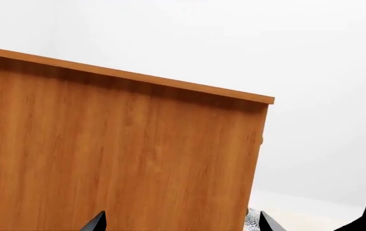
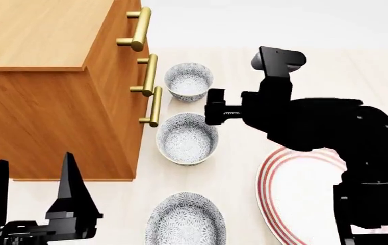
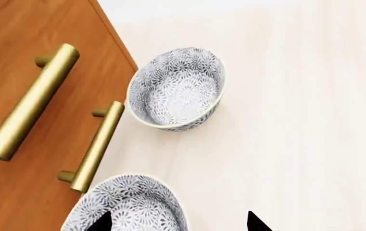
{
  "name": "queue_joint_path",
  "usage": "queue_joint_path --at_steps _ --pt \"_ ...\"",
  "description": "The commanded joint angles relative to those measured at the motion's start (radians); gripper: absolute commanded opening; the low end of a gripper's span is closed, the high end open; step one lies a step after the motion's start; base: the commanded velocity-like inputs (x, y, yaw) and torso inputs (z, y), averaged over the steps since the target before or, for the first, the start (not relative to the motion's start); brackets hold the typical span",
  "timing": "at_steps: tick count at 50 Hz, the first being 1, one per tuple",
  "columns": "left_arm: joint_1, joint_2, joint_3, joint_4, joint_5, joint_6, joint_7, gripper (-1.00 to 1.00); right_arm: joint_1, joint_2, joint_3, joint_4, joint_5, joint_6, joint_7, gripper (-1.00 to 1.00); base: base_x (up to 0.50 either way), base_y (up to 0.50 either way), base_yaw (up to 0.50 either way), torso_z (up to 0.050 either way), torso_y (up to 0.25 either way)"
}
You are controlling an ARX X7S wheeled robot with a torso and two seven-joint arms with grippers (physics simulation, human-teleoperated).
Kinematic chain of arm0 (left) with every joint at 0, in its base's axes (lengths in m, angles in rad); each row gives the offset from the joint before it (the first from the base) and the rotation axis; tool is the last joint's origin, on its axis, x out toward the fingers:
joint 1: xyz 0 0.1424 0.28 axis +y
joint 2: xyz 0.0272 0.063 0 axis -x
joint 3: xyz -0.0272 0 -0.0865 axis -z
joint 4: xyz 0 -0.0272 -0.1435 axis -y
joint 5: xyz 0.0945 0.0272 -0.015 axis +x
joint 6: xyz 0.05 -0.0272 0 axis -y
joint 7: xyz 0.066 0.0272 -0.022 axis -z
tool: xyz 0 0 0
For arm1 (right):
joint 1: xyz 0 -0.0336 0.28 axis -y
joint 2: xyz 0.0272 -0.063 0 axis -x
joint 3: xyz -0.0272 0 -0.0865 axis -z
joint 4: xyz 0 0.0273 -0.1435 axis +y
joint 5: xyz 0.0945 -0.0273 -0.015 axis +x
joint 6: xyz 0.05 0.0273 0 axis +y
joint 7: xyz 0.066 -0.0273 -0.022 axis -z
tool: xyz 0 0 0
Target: Put the bowl in the middle on the plate.
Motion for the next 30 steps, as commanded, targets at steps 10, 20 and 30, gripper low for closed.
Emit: queue_joint_path --at_steps 10,20,30 --pt "-0.004 -0.009 0.002 -0.006 -0.007 -0.001 -0.01 1.0 0.086 -0.092 -0.112 0.241 -0.066 0.021 -0.015 1.0 0.0 0.0 0.0 0.0 0.0" --pt "-0.006 -0.014 0.005 -0.009 -0.009 -0.002 -0.013 1.0 0.1 -0.116 -0.147 0.304 -0.077 0.022 -0.046 1.0 0.0 0.0 0.0 0.0 0.0" --pt "-0.007 -0.016 0.008 -0.014 -0.008 0.002 -0.015 1.0 0.095 -0.118 -0.166 0.331 -0.094 -0.011 -0.09 1.0 0.0 0.0 0.0 0.0 0.0"
